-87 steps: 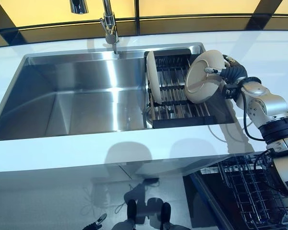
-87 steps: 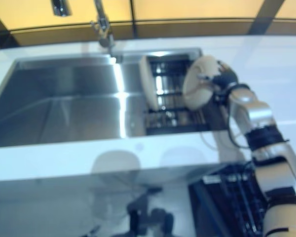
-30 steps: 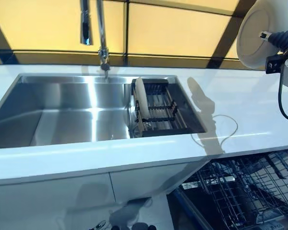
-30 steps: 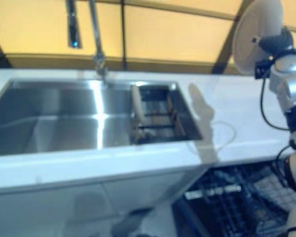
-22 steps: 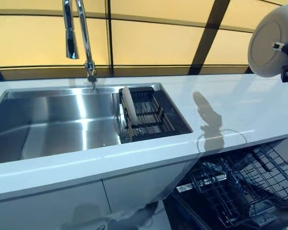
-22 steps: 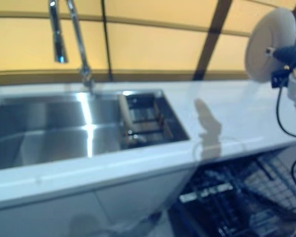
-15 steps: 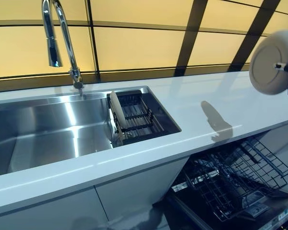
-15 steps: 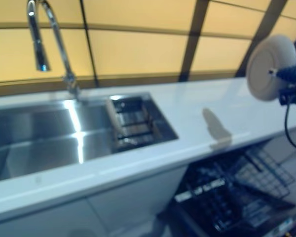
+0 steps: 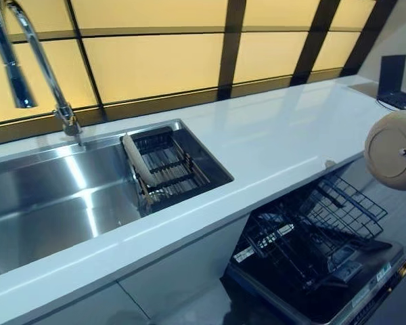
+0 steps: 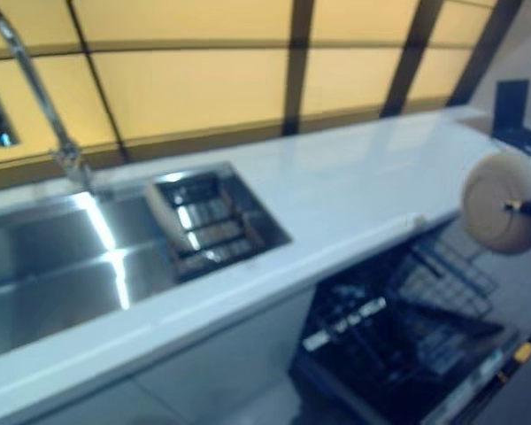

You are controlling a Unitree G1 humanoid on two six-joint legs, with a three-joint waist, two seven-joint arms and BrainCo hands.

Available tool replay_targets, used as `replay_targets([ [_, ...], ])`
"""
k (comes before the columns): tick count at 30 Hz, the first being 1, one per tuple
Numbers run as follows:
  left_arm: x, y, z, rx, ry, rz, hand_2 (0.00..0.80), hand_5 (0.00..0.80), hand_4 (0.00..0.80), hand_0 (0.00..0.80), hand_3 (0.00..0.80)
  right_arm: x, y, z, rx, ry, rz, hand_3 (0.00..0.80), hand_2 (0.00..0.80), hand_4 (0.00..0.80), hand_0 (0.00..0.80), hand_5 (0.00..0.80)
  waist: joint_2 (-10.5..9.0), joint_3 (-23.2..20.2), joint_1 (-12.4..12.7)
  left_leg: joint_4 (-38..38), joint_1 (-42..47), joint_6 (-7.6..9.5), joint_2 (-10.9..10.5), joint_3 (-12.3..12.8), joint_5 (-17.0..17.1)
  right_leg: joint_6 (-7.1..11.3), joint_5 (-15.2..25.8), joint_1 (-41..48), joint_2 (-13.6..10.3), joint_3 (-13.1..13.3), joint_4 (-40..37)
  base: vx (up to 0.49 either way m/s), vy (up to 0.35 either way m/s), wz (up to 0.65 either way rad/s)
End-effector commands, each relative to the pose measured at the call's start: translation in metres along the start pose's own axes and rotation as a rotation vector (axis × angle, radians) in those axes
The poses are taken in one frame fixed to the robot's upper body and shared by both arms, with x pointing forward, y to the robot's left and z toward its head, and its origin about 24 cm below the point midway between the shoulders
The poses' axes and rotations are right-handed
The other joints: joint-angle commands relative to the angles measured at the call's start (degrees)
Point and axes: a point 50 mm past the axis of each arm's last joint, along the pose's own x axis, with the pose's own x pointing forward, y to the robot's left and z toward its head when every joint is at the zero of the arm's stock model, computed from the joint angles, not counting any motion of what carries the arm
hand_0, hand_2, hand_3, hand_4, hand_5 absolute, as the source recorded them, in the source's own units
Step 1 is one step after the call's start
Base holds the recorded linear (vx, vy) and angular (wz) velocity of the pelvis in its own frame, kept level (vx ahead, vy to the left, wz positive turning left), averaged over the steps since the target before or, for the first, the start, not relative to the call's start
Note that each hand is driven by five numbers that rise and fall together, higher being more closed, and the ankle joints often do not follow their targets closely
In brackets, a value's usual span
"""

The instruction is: Take plates into dishwasher

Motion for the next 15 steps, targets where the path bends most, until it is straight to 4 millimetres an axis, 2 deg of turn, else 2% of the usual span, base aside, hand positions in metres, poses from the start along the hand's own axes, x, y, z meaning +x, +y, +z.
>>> replay_targets([
  [1,-0.003,0.013,0.006,0.031,-0.001,0.021,0.000,0.000,0.000,0.000,0.000,-0.012,-0.027,0.013,-0.031,-0.086,-0.063,0.800,0.800,0.800,0.800,0.800,-1.80,0.7,0.7,0.2,2.9,1.97,-0.3,-0.7,-5.8,2.62,-2.2,1.4,0.1,0.2,0.2,0.013,-0.055,-0.15],
  [6,-0.003,0.012,0.009,0.037,-0.015,0.018,0.000,0.000,0.000,0.000,0.000,-0.015,-0.021,-0.006,-0.098,-0.050,-0.007,0.800,0.800,0.800,0.800,0.800,-1.42,1.2,-0.2,0.2,2.9,1.97,-0.1,0.1,-5.9,2.67,-2.1,1.0,0.4,1.1,0.2,0.003,-0.058,-0.08],
  [15,-0.003,0.011,0.015,0.034,-0.037,0.009,0.000,0.000,0.000,0.000,0.000,-0.012,0.007,-0.010,-0.156,-0.094,0.082,0.800,0.800,0.800,0.800,0.800,-0.35,2.2,-1.3,0.2,2.2,1.83,-0.1,0.6,-5.9,2.64,-1.8,-0.1,0.7,2.2,0.2,-0.021,-0.052,-0.08],
])
